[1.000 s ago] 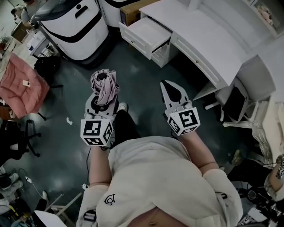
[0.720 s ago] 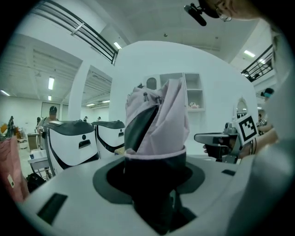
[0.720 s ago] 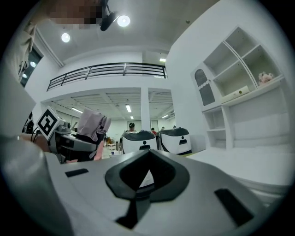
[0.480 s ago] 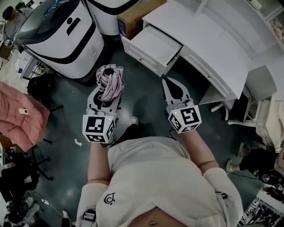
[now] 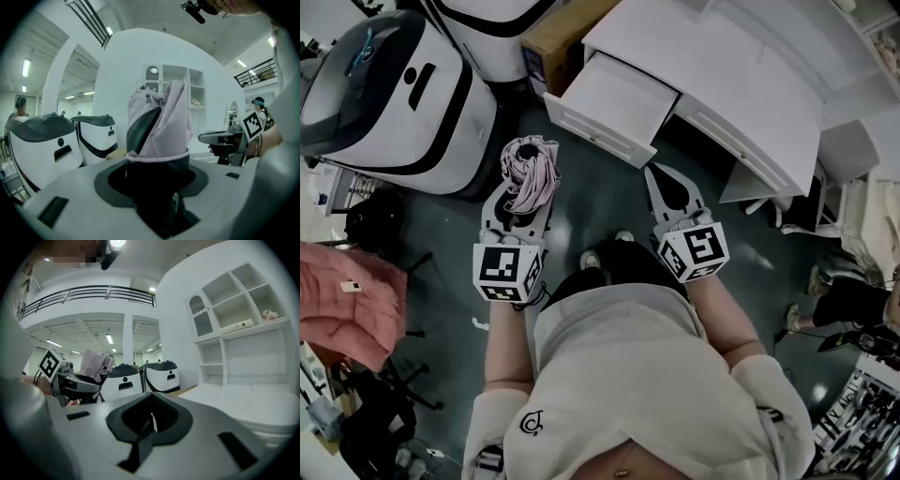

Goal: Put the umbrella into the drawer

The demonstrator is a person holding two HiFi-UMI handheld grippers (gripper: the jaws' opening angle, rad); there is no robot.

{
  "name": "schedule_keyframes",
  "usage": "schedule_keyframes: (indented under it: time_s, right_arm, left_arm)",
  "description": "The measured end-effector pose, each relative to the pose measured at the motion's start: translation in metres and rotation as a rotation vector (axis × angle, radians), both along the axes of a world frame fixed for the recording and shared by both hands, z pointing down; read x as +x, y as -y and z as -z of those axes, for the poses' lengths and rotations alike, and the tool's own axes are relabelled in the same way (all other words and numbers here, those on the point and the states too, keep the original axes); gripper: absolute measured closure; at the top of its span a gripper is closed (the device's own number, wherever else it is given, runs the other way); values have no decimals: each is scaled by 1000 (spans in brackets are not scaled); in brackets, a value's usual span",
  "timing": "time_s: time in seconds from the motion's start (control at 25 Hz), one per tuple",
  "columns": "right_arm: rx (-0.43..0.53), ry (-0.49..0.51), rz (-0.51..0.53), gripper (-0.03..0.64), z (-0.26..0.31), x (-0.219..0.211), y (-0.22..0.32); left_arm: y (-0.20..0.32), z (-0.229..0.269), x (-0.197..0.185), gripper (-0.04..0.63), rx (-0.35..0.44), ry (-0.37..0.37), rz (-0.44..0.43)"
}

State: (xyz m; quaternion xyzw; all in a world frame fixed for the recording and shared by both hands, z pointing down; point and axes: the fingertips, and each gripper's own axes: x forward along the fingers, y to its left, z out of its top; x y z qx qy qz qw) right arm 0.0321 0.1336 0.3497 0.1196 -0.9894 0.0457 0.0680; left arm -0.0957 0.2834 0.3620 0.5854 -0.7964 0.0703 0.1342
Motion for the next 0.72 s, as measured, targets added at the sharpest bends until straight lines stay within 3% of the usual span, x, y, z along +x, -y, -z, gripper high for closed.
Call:
schedule_keyframes:
  time_s: [0.44, 0.72]
  right_arm:
    - [17, 54, -81, 611, -8, -49, 122]
    - [-38, 33, -116, 611, -40, -76, 208]
  left_arm:
    - [153, -33, -60, 374, -71, 88, -166]
    - [267, -73, -84, 374, -197, 140, -321]
